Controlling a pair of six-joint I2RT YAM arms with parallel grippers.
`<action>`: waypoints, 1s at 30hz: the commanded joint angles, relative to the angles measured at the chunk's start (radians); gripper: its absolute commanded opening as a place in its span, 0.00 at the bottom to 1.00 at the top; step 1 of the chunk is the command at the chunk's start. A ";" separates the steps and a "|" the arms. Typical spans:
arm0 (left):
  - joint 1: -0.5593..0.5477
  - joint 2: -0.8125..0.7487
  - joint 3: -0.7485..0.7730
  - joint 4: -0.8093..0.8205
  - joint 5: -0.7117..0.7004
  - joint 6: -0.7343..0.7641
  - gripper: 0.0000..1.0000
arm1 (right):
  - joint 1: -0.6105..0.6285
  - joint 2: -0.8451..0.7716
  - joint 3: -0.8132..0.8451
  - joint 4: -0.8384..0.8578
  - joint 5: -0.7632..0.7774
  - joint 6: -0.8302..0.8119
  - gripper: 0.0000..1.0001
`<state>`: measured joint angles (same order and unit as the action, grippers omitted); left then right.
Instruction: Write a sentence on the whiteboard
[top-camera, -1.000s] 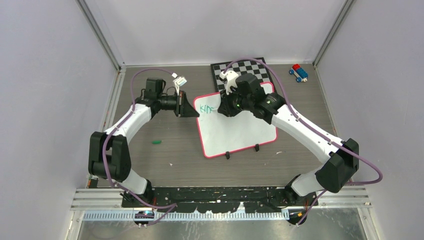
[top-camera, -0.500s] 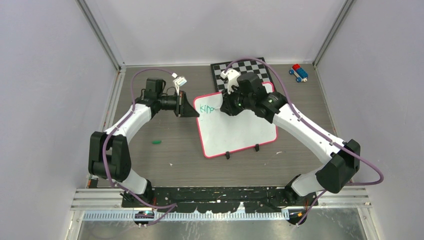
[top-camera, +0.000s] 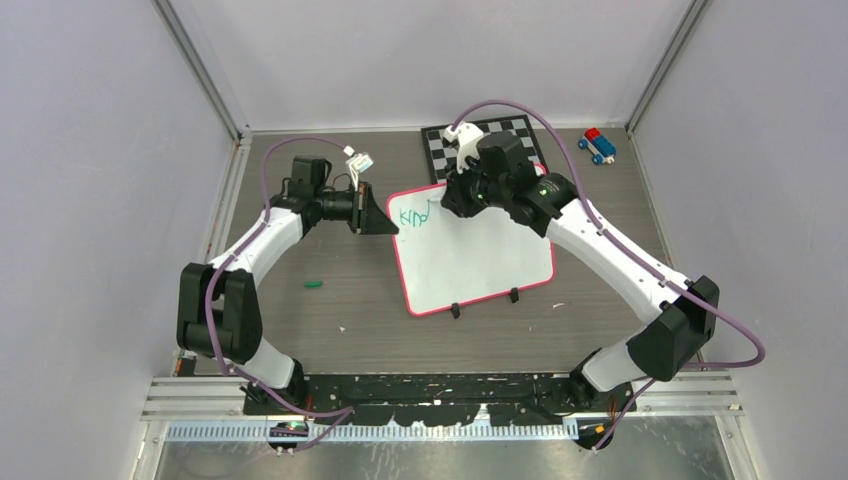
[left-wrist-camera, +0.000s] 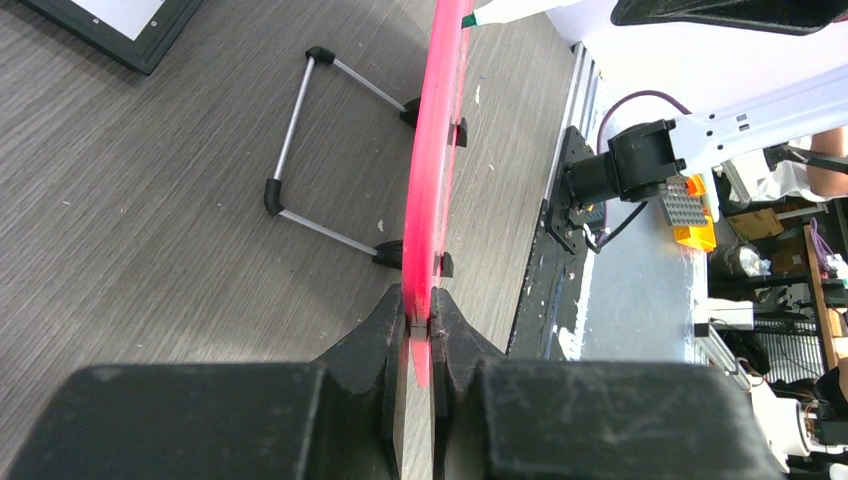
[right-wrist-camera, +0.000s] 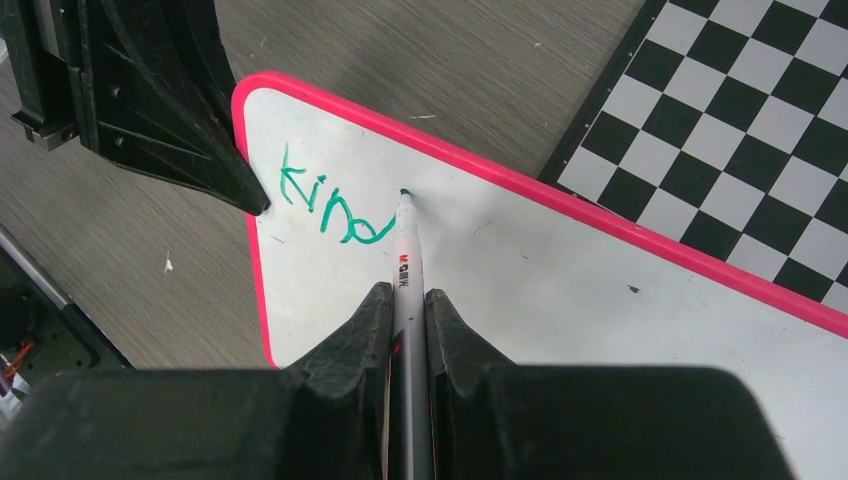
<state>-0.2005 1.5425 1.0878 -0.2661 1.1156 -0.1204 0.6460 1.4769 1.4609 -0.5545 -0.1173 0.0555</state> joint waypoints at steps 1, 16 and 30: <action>-0.004 -0.013 -0.002 0.020 0.043 0.005 0.00 | -0.007 0.004 -0.002 0.026 0.011 0.006 0.00; -0.004 -0.005 0.004 0.020 0.042 0.005 0.00 | -0.003 -0.067 -0.128 0.027 -0.013 0.035 0.00; -0.005 -0.007 0.005 0.018 0.043 0.002 0.00 | -0.006 -0.077 -0.045 0.010 -0.018 0.019 0.00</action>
<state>-0.1986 1.5463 1.0878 -0.2661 1.1229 -0.1207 0.6456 1.4311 1.3666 -0.5663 -0.1608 0.0887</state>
